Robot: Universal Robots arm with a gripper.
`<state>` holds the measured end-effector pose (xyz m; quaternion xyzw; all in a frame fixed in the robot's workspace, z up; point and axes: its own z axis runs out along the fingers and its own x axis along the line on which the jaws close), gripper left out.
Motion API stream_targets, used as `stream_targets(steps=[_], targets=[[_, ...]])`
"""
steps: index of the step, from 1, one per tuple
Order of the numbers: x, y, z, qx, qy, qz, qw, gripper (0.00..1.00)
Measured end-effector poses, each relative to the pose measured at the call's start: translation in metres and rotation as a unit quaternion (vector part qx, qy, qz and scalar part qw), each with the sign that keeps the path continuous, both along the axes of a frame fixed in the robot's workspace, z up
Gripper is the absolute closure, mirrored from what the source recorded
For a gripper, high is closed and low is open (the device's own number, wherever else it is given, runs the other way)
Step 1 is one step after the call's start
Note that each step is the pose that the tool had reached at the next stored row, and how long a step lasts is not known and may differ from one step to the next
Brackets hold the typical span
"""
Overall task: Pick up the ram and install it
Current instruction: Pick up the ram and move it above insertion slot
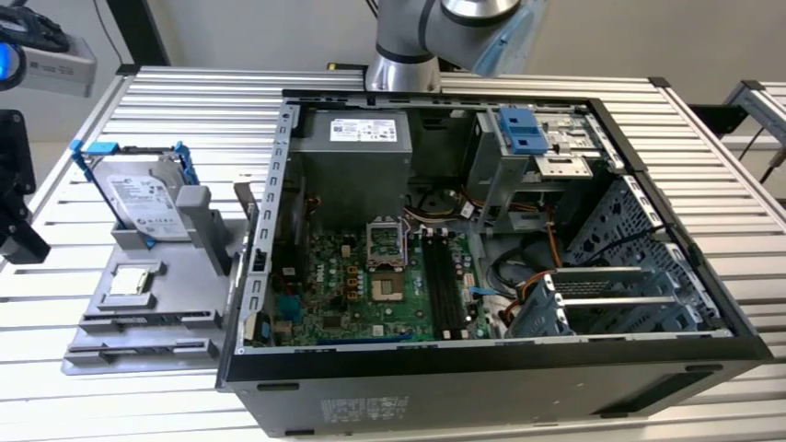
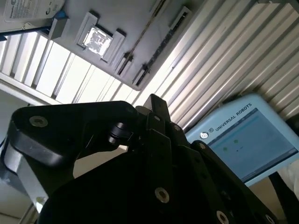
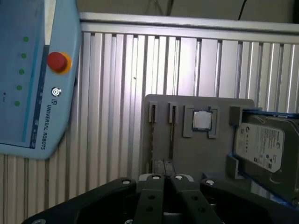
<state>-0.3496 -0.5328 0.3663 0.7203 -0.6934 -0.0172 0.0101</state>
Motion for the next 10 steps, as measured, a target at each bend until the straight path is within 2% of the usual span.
stream_targets(steps=[1,2,10], targets=[[-0.0001,0.0001,0.0,-0.0001,-0.0003,0.0,1.0,1.0],[0.0,0.0,0.0,-0.0002,-0.0007,0.0,1.0,0.0],[-0.0001,0.0,0.0,-0.0011,-0.0035,0.0,0.99999,0.0]])
